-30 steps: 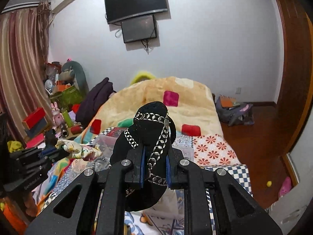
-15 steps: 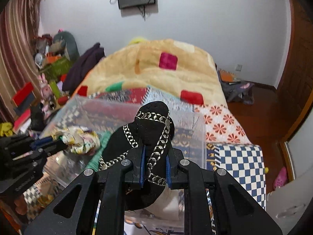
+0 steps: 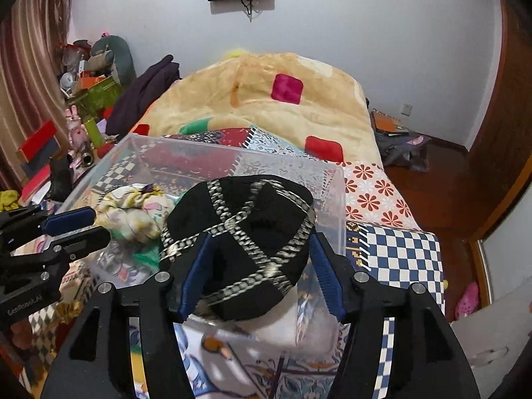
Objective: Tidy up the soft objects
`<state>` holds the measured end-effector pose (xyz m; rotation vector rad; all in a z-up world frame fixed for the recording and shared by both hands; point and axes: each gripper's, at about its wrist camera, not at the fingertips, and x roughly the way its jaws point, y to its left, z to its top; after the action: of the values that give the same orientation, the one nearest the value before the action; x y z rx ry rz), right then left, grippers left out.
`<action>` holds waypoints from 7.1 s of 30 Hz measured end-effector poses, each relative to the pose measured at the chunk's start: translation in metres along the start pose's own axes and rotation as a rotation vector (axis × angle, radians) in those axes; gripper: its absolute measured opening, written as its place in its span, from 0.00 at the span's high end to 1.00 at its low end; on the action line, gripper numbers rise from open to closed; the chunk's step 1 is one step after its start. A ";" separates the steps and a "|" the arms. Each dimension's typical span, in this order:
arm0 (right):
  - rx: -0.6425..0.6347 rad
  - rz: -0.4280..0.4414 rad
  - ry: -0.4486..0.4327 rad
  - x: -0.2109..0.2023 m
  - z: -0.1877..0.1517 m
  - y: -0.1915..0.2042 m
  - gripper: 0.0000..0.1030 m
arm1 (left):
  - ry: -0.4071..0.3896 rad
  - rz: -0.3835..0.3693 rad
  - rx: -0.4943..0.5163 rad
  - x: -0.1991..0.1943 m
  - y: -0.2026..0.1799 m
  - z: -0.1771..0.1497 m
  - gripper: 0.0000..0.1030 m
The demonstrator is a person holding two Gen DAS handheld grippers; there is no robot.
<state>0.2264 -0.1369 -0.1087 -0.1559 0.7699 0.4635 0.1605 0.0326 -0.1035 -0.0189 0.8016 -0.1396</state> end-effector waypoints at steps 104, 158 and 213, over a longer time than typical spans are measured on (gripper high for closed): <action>-0.008 0.106 -0.009 0.012 -0.014 0.029 0.48 | 0.003 0.044 -0.055 0.029 0.011 0.016 0.80; -0.025 0.056 -0.491 -0.172 -0.040 0.036 0.00 | -0.525 0.056 0.002 -0.172 -0.042 -0.032 0.03; -0.001 0.087 -0.485 -0.174 -0.039 0.037 0.00 | -0.523 0.029 -0.007 -0.175 -0.049 -0.030 0.00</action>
<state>0.0763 -0.1760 -0.0130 -0.0075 0.3014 0.5569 0.0127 0.0085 0.0043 -0.0482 0.2800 -0.0974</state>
